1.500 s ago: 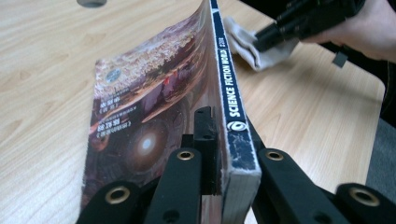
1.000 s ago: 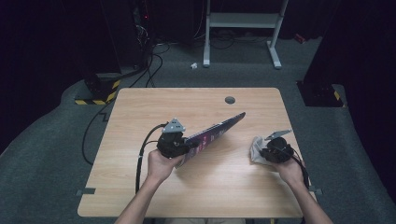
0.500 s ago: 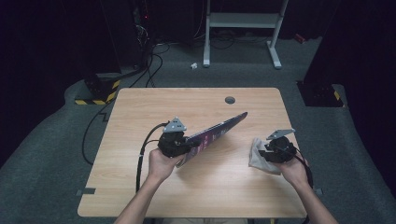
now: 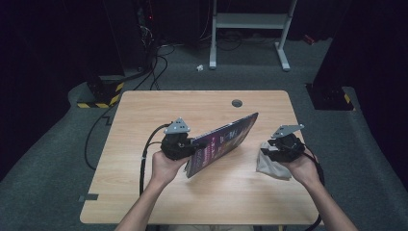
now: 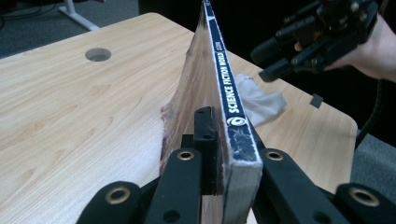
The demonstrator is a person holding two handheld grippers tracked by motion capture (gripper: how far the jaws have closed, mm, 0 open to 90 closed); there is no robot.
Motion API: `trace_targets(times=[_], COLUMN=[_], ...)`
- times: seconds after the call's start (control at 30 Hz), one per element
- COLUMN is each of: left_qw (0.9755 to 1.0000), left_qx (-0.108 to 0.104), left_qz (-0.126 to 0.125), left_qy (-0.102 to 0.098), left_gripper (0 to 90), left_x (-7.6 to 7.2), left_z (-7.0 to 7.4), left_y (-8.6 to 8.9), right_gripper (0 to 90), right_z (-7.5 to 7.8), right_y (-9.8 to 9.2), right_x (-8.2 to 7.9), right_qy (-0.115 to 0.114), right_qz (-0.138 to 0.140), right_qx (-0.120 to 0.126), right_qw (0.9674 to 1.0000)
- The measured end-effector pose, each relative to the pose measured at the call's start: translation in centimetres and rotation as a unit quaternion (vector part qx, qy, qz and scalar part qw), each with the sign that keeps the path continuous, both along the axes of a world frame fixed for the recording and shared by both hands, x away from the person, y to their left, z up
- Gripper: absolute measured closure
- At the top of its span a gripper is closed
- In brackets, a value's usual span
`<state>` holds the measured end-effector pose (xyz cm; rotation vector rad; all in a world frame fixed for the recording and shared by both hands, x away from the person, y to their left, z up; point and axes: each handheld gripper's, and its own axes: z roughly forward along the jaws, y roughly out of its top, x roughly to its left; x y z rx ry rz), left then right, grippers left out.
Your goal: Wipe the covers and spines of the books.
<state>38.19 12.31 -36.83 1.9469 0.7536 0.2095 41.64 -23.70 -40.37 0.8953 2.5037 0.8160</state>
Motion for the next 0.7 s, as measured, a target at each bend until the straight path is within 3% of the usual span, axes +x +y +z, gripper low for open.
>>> trace_targets(times=[0.17, 0.47, 0.7], left_qw=[1.0000, 0.9997, 0.9986], left_qx=[-0.003, -0.002, 0.006], left_qz=[-0.007, -0.024, -0.050], left_qy=[0.003, -0.006, -0.014], left_gripper=[84.2, 84.2, 84.2], left_x=[0.1, 0.3, 1.0], left_z=[0.0, 0.3, 0.7], left_y=[0.1, -0.3, -0.7], right_gripper=[54.1, 53.1, 51.3], right_z=[1.4, 4.2, 6.5], right_y=[0.6, 1.7, 2.4], right_x=[0.0, 0.3, 0.7], right_qy=[-0.024, -0.043, -0.062], right_qz=[0.019, 0.050, 0.075], right_qx=[0.000, 0.006, -0.004], right_qw=[0.9995, 0.9978, 0.9952])
